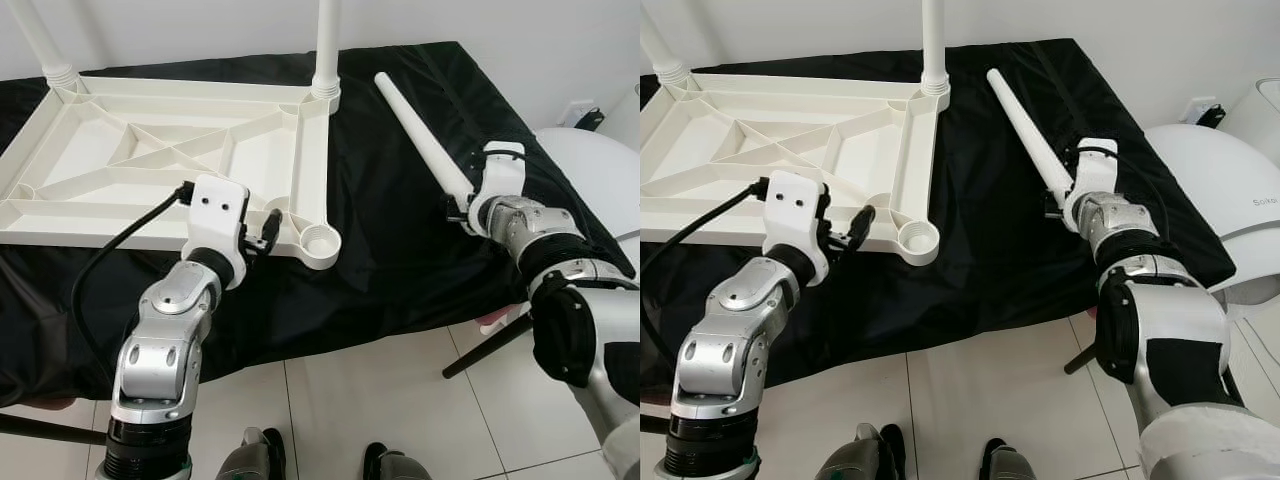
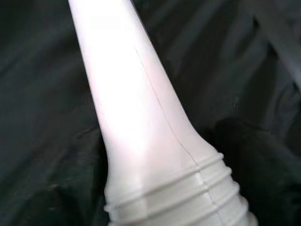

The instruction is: Building children table

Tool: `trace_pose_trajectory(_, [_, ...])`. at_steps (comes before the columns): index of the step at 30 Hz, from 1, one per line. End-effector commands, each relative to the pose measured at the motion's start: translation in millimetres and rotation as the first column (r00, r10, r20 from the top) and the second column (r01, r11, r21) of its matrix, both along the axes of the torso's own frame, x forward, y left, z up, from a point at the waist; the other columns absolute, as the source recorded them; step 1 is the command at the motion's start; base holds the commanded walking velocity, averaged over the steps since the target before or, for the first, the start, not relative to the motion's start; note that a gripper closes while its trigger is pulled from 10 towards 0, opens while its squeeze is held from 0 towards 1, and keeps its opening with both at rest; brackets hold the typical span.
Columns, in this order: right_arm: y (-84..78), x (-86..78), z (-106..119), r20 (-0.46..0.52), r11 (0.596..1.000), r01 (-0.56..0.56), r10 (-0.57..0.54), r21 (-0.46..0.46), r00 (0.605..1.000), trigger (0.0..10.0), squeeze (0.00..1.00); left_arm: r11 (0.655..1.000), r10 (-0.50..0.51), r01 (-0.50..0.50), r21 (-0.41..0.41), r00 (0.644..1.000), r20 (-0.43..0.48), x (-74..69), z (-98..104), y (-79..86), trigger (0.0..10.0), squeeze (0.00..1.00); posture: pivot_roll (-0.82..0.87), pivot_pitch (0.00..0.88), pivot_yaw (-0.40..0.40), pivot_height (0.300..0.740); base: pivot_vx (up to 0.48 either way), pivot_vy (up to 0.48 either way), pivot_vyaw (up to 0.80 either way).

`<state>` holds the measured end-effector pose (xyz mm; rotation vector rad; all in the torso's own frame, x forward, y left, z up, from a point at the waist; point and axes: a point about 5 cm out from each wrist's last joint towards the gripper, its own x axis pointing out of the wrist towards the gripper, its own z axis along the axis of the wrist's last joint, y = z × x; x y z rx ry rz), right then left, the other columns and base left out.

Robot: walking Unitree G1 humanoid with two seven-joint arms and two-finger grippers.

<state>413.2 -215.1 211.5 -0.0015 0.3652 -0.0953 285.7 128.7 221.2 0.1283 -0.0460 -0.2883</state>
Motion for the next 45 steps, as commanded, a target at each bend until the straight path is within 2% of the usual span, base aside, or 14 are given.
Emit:
trace_pose_trajectory(1, [1.5,-3.9,-14.5,-0.077,0.999,0.016,-0.013,0.038,0.997,0.0,0.0,0.999,0.051,-0.051,-0.013,0.999,0.002,-0.3,1.4,3.3,10.0,0.0,0.03,0.22,0.013,0.74,0.0,0.0,0.0])
trace_pose_trajectory(11, [-0.1,-5.7,-17.7,-0.102,0.998,0.021,-0.014,0.067,0.995,0.0,0.0,0.998,0.044,-0.043,-0.037,0.999,0.007,2.6,7.3,2.5,10.0,0.0,0.03,0.205,0.006,0.74,0.0,0.0,0.0])
trace_pose_trajectory(16, [4.6,-0.8,-5.9,0.026,0.996,-0.047,0.045,0.072,0.999,0.0,0.0,0.995,0.067,-0.065,-0.071,0.997,0.036,11.4,17.9,13.2,10.0,0.0,0.03,0.196,0.0,0.74,0.0,0.0,0.0])
trace_pose_trajectory(17, [6.3,0.5,-1.8,0.09,0.996,-0.072,0.068,0.047,0.994,5.2,0.0,0.992,0.083,-0.079,-0.094,0.996,0.043,16.1,22.1,20.6,10.0,0.0,0.03,0.19,-0.001,0.74,0.0,0.0,0.0])
trace_pose_trajectory(18, [6.3,0.5,-1.8,0.09,0.996,-0.072,0.068,0.047,0.994,5.2,0.0,0.992,0.083,-0.079,-0.094,0.996,0.043,16.1,22.1,20.6,10.0,0.0,0.03,0.19,-0.001,0.74,0.0,0.0,0.0])
trace_pose_trajectory(19, [8.6,1.2,2.4,0.162,0.995,-0.095,0.092,0.011,0.982,10.0,0.0,0.988,0.102,-0.096,-0.125,0.994,0.045,21.3,26.4,29.8,10.0,0.0,0.03,0.189,-0.001,0.74,0.0,0.0,0.0])
trace_pose_trajectory(20, [8.6,1.2,2.4,0.162,0.995,-0.095,0.092,0.011,0.982,10.0,0.0,0.988,0.102,-0.096,-0.125,0.994,0.045,21.3,26.4,29.8,10.0,0.0,0.03,0.189,-0.001,0.74,0.0,0.0,0.0])
trace_pose_trajectory(21, [12.3,-0.1,3.1,0.242,0.99,-0.135,0.126,0.025,0.962,10.0,0.0,0.99,0.099,-0.091,-0.103,0.992,0.073,26.2,32.4,36.6,10.0,0.0,0.02,0.179,0.0,0.74,0.0,0.0,0.0])
trace_pose_trajectory(27, [15.2,-4.3,-1.4,0.321,0.976,-0.188,0.143,0.113,0.936,10.0,0.0,0.993,0.076,-0.066,-0.101,0.993,0.094,32.8,39.2,41.9,10.0,0.0,0.02,0.173,-0.003,0.74,0.0,0.0,0.0])
trace_pose_trajectory(32, [7.7,-16.1,-7.6,0.477,0.955,-0.17,0.035,0.243,0.878,10.0,0.0,0.994,-0.074,0.081,-0.069,0.993,0.092,39.0,34.6,30.3,10.0,0.0,0.02,0.152,-0.008,0.74,0.0,0.0,0.0])
trace_pose_trajectory(36, [6.9,-18.3,-7.8,0.505,0.949,-0.176,0.02,0.263,0.863,10.0,0.0,0.99,-0.099,0.107,-0.09,0.991,0.087,39.4,33.9,26.7,10.0,0.0,0.02,0.144,-0.006,0.74,0.0,0.0,0.0])
trace_pose_trajectory(39, [11.0,-29.0,-8.6,0.603,0.936,-0.217,0.005,0.279,0.798,10.0,0.0,0.964,-0.196,0.205,-0.172,0.978,0.066,38.3,31.9,15.1,10.0,0.0,0.01,0.123,-0.004,0.74,0.0,0.0,0.0])
trace_pose_trajectory(40, [11.0,-29.0,-8.6,0.603,0.936,-0.217,0.005,0.279,0.798,10.0,0.0,0.964,-0.196,0.205,-0.172,0.978,0.066,38.3,31.9,15.1,10.0,0.0,0.01,0.123,-0.004,0.74,0.0,0.0,0.0])
trace_pose_trajectory(45, [33.1,-48.9,2.4,0.76,0.907,-0.369,0.093,0.202,0.644,10.0,0.0,0.909,-0.327,0.337,-0.244,0.942,0.079,36.8,37.4,2.1,10.0,0.0,0.02,0.101,0.0,0.74,0.0,0.0,0.0])
